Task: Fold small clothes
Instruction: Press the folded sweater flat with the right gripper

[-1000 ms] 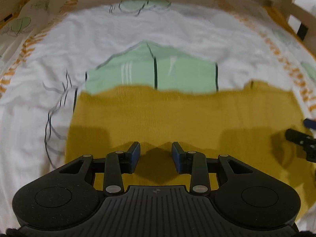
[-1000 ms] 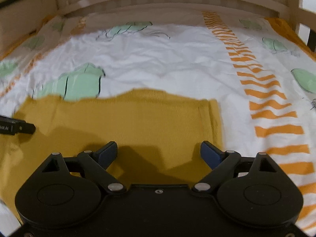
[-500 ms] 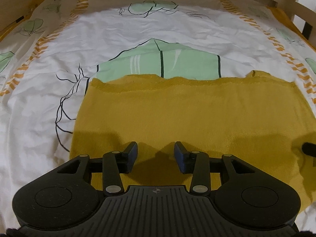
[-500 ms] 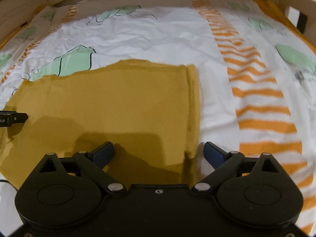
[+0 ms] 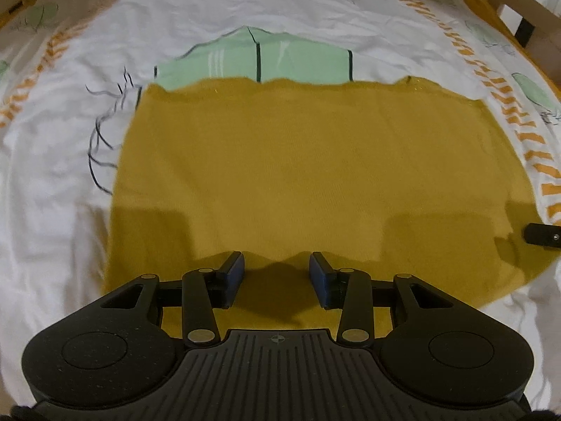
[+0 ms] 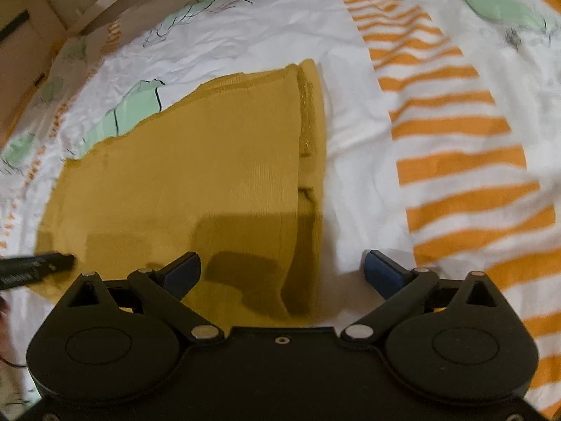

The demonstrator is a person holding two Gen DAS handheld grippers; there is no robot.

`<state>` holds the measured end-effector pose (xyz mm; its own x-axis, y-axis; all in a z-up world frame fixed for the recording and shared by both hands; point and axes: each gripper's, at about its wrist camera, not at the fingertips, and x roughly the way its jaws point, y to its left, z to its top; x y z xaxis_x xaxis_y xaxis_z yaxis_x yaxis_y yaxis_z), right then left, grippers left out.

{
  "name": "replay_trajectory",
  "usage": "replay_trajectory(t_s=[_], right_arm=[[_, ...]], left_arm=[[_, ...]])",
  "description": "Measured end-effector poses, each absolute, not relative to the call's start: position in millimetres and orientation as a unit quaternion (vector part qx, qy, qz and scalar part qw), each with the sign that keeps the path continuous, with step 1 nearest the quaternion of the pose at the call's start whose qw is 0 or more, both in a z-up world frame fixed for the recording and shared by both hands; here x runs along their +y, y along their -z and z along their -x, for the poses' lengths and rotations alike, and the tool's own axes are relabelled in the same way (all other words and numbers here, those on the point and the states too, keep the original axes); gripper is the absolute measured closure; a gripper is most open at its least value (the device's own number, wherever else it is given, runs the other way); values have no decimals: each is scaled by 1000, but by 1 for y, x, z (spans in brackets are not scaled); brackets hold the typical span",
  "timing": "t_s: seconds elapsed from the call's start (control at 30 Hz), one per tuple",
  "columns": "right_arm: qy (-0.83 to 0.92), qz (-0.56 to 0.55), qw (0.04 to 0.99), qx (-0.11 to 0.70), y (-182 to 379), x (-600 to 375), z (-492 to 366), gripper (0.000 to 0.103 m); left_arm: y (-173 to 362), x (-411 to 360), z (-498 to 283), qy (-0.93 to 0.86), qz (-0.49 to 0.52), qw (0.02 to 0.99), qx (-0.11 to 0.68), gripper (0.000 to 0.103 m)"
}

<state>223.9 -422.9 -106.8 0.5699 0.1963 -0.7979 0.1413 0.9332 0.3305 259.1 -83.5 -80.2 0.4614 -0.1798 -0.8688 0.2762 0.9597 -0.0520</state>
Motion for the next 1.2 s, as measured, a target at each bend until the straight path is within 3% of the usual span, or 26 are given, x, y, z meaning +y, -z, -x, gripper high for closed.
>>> replay_trajectory(t_s=[0.27,0.43,0.8,1.2], right_arm=[[-38,-273,850,449,114,-449,-223,0],[-56,-264,847,458,115,-451,-231,0],[-79,-267,844,459,117,-460,-240,0],[-112,-454,790,396,139,-506,-259,0]], left_arm=[[56,-89,-269,148,19,858,492,64],[45,-115,-294,136,20,866,481,64],[81,-155,-339,105,25,844,525,63],[89,-146,-342,102,62,843,524,62]])
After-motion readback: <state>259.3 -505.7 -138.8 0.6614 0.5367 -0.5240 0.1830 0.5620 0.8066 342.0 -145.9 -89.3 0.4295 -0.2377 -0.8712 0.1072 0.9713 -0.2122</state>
